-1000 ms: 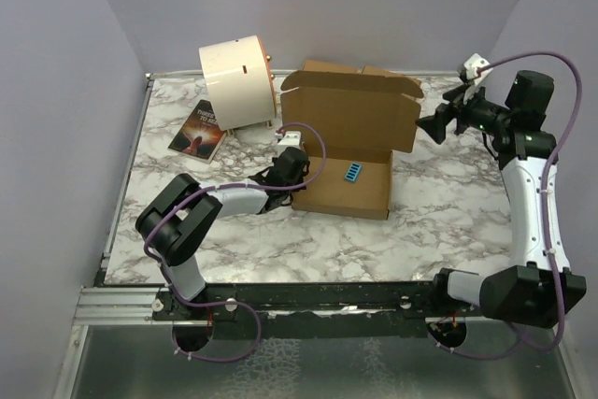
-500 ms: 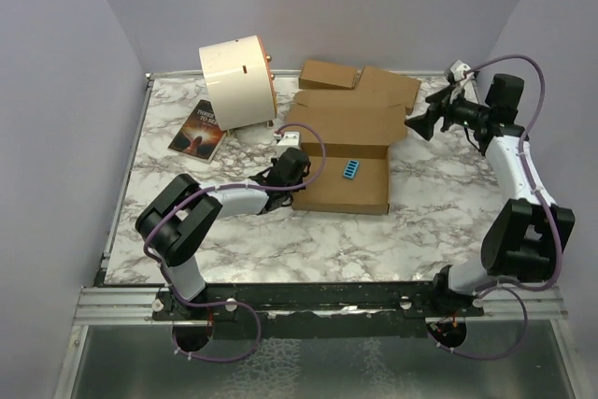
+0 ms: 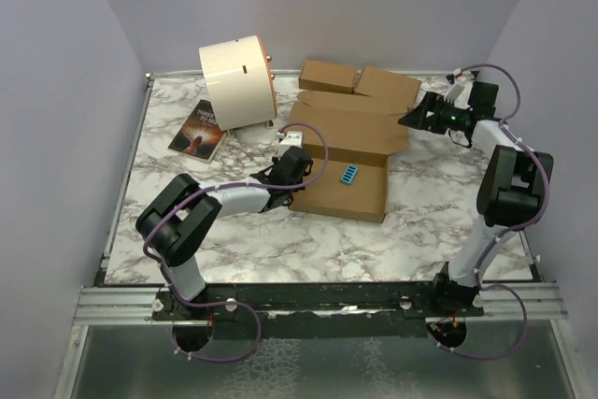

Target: Fold the paper box

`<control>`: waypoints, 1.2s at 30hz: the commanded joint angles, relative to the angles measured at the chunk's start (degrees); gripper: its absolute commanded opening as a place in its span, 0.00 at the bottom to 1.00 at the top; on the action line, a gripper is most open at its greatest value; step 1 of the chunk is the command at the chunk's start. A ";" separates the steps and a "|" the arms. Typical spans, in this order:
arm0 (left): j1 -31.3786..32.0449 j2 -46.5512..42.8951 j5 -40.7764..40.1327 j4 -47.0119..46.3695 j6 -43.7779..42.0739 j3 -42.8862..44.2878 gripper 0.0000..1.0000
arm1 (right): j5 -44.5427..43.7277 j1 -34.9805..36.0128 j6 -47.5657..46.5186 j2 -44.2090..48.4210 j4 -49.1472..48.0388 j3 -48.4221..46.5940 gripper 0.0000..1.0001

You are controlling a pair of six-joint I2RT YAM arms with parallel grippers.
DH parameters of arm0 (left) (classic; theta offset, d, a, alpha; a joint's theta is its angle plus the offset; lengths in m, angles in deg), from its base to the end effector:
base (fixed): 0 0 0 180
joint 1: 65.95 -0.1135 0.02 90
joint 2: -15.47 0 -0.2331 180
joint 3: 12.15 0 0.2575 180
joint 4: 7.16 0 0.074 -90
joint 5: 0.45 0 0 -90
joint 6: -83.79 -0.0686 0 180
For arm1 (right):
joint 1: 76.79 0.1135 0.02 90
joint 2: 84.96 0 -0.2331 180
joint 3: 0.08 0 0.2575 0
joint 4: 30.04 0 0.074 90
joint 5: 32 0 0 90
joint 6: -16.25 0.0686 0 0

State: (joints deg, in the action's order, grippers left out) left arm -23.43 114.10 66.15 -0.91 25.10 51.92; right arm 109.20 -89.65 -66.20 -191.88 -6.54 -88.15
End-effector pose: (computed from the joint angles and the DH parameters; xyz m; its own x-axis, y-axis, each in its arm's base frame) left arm 0.2916 -0.2305 0.1084 -0.6187 -0.0797 -0.7815 0.0903 0.9810 -0.1716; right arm 0.4194 -0.0409 0.1745 -0.7065 0.2457 -0.6637 -0.3321 0.7130 0.6176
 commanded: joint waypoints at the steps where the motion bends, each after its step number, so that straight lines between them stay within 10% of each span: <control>1: 0.31 1.77 1.00 8.72 -1.03 -0.22 0.00 | -5.34 -0.40 9.38 -5.87 3.05 -5.75 0.89; 23: 0.52 4.29 1.43 11.72 -2.22 2.86 0.00 | 5.74 -0.38 10.40 -27.54 10.09 -25.40 0.21; 36: 0.54 3.65 0.56 11.49 -0.86 2.63 0.00 | 9.73 -0.41 12.22 -7.81 -11.92 -5.40 0.01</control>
State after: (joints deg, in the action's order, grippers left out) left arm -22.97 115.60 65.93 4.10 23.24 55.48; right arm 114.49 -90.57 -54.12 -210.06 -6.71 -100.04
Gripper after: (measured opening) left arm 0.031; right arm 0.018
